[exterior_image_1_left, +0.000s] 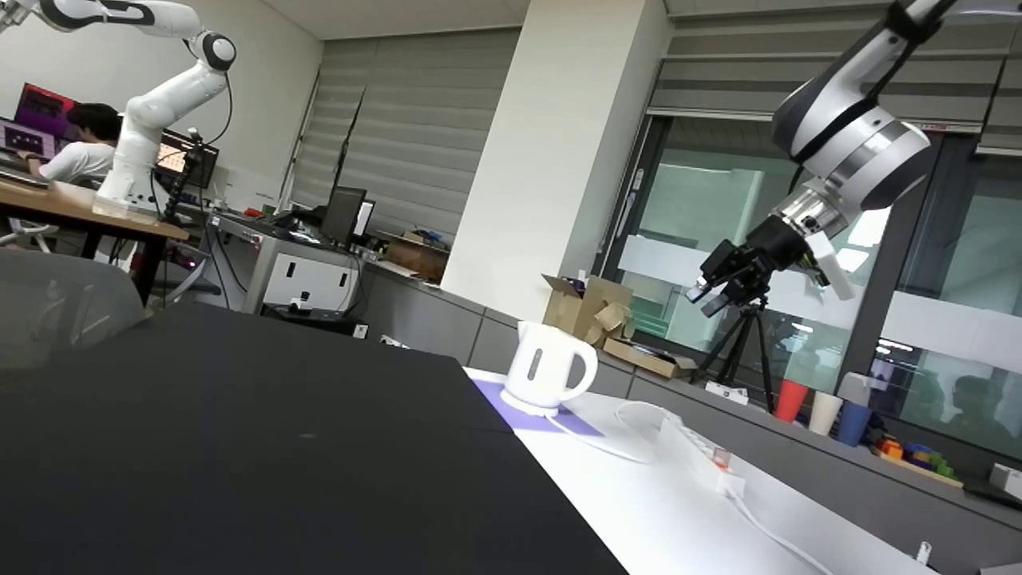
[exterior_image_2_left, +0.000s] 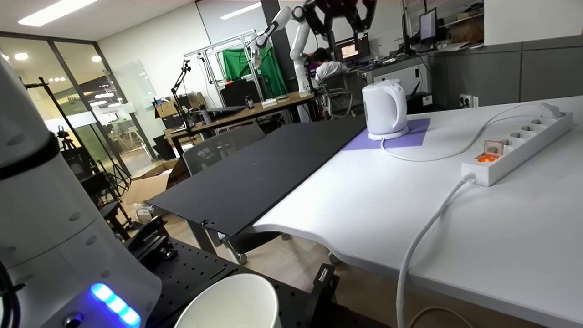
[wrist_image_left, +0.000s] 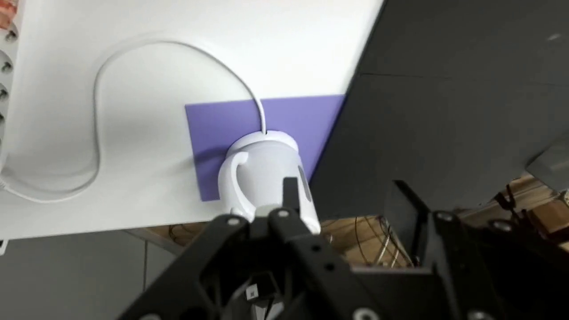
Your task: Press the kettle switch downwards
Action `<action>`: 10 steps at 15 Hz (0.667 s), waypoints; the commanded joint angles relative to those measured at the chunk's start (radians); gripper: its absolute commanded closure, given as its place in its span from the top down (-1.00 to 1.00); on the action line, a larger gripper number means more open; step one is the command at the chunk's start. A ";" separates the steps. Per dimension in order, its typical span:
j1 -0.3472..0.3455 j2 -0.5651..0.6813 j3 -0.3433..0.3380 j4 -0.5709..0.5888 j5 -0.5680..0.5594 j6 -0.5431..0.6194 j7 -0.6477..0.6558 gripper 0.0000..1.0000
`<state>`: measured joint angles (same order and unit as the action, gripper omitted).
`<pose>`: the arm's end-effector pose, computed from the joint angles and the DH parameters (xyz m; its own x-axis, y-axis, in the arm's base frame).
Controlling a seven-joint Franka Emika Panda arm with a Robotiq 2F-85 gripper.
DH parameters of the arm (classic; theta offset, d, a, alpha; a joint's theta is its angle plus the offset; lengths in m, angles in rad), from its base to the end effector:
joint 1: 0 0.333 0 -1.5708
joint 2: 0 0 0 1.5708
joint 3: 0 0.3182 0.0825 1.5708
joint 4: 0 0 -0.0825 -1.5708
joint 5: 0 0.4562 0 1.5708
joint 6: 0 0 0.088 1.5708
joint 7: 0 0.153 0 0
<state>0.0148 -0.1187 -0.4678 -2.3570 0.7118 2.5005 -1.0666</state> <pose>0.5297 -0.2396 0.3136 0.8589 0.0106 0.5121 0.1344 -0.9694 -0.2054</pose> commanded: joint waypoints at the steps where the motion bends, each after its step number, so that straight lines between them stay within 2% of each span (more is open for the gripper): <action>1: -0.076 0.219 0.071 0.165 0.193 0.025 -0.119 -0.51; 2: -0.025 0.268 0.025 0.202 0.228 0.040 -0.137 -0.64; 4: -0.039 0.363 0.050 0.280 0.278 0.055 -0.154 -0.92; 5: -0.042 0.404 0.056 0.316 0.292 0.062 -0.154 -0.98; 7: -0.046 0.483 0.066 0.394 0.299 0.078 -0.141 -1.00; 8: -0.142 0.507 0.172 0.432 0.253 0.111 -0.109 -1.00; 9: -0.155 0.538 0.190 0.469 0.235 0.128 -0.097 -1.00; 10: -0.094 0.582 0.128 0.513 0.257 0.124 -0.103 -1.00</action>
<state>-0.0753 0.3562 -0.3393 -1.9837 0.9770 2.6137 -1.2058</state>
